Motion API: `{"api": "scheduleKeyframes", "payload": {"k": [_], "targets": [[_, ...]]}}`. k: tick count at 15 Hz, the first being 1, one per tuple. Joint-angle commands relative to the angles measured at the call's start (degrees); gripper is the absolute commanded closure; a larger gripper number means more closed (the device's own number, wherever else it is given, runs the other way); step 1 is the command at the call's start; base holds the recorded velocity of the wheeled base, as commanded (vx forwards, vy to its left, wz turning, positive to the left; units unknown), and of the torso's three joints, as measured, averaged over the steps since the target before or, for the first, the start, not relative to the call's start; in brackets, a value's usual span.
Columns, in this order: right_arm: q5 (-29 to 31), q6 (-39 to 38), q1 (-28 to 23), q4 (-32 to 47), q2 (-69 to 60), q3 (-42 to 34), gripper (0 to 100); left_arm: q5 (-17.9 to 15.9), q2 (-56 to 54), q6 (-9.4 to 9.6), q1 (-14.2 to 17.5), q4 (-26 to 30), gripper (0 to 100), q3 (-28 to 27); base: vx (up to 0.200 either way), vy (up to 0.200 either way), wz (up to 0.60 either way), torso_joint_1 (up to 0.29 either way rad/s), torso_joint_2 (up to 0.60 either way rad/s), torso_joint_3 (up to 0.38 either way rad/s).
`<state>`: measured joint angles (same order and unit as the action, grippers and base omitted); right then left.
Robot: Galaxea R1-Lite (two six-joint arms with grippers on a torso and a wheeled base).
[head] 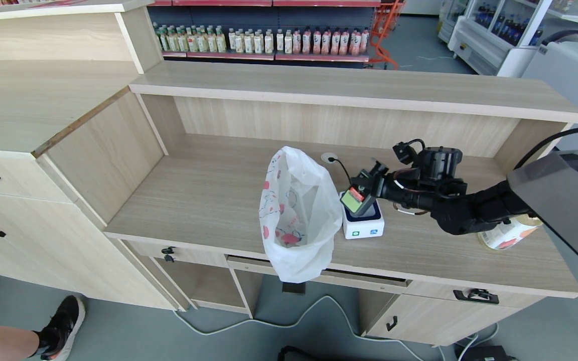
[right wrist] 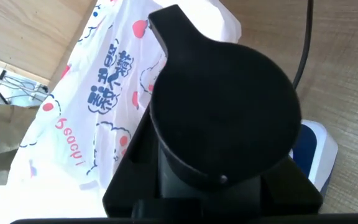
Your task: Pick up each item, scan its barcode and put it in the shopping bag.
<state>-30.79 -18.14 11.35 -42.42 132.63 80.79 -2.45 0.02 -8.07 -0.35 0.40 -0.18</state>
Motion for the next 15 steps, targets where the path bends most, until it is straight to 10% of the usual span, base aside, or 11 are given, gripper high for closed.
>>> {"api": "scheduleKeyframes", "payload": {"k": [1, 7, 10, 15], "targets": [[0.0, 0.0, 0.2, 0.1, 0.9, 0.1, 100, 0.0, 0.0, 0.07, 0.0, 0.0, 0, 0.0, 0.000, 0.000, 0.00, 0.000, 0.00, 0.000], [0.2, 1.9, 0.5, 0.0, -6.9, -1.7, 100, 0.0, 0.0, -0.02, 0.0, 0.0, 0, 0.0, 0.000, 0.000, 0.00, 0.000, 0.00, 0.000], [0.1, 11.7, -3.7, 0.9, -19.6, -14.3, 100, 0.0, 0.0, -0.02, 0.0, 0.0, 0, 0.0, 0.000, 0.000, 0.00, 0.000, 0.00, 0.000], [0.9, 50.7, -18.6, -2.2, -39.5, -33.2, 100, 0.0, 0.0, -0.02, 0.0, 0.0, 0, 0.0, 0.000, 0.000, 0.00, 0.000, 0.00, 0.000]]}}
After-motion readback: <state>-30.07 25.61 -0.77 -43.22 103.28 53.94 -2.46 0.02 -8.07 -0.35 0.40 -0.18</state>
